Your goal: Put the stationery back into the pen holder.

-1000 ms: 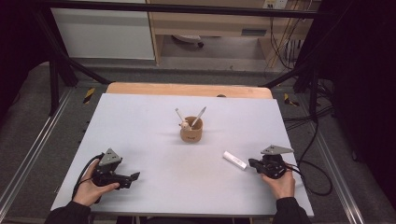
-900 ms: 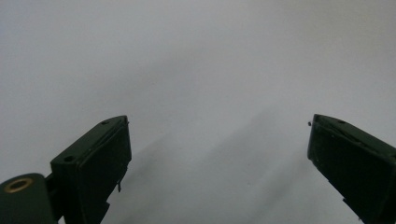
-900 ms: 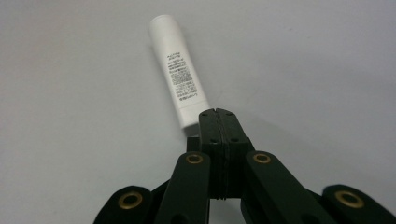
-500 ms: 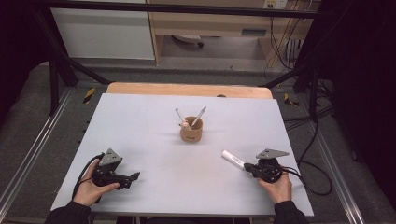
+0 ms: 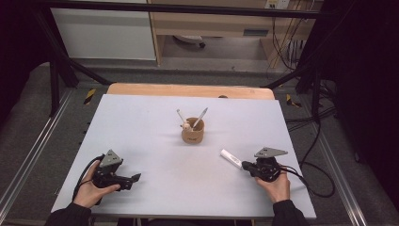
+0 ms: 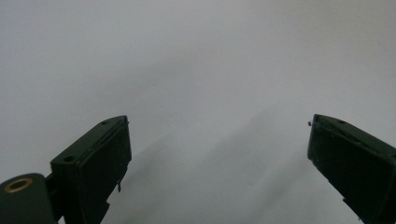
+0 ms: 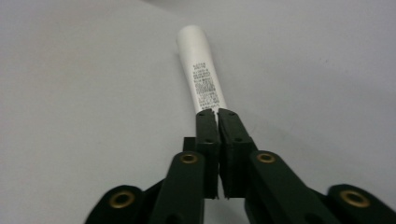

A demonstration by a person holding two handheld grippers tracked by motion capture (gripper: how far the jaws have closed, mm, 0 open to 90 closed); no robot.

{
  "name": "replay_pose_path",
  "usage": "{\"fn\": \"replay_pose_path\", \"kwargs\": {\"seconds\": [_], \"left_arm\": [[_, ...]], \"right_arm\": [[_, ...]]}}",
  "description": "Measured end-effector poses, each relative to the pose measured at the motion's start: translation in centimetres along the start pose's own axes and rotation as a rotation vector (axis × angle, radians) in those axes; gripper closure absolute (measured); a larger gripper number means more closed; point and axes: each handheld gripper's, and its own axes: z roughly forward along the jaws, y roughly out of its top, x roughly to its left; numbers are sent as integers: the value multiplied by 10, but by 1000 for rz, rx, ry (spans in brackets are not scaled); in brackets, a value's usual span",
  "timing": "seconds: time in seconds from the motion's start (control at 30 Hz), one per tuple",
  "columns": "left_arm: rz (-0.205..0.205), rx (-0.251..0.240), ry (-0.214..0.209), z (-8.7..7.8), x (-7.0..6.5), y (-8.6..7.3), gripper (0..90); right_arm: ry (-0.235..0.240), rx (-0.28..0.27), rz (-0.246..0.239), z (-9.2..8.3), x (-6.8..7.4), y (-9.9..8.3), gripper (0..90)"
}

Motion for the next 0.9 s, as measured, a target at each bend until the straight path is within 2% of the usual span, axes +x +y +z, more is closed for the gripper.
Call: {"fn": "replay_pose_path", "kwargs": {"seconds": [0.13, 0.23, 0.33, 0.43, 0.57, 0.7, 0.83, 0.9], "left_arm": [[-1, 0, -1, 1, -1, 0, 61], [1, 3, -1, 1, 0, 0, 61], [0, 0, -1, 0, 1, 0, 61], [0, 0, -1, 0, 1, 0, 61], [-1, -1, -3, 0, 0, 0, 61], [0, -2, -4, 0, 0, 0, 61], [-2, -2, -2, 0, 0, 0, 61], [-2, -2, -2, 0, 1, 0, 61]], "right_arm": [[16, -12, -37, -4, -1, 6, 631], [17, 3, -40, -4, -1, 12, 507], [21, 23, -44, -2, -1, 18, 359], [37, 81, -37, 4, -3, 26, 228], [32, 116, -77, 12, -4, 35, 143], [40, 185, -93, 22, -3, 43, 60], [44, 225, -106, 29, -3, 49, 25], [37, 242, -126, 32, -4, 53, 27]]}}
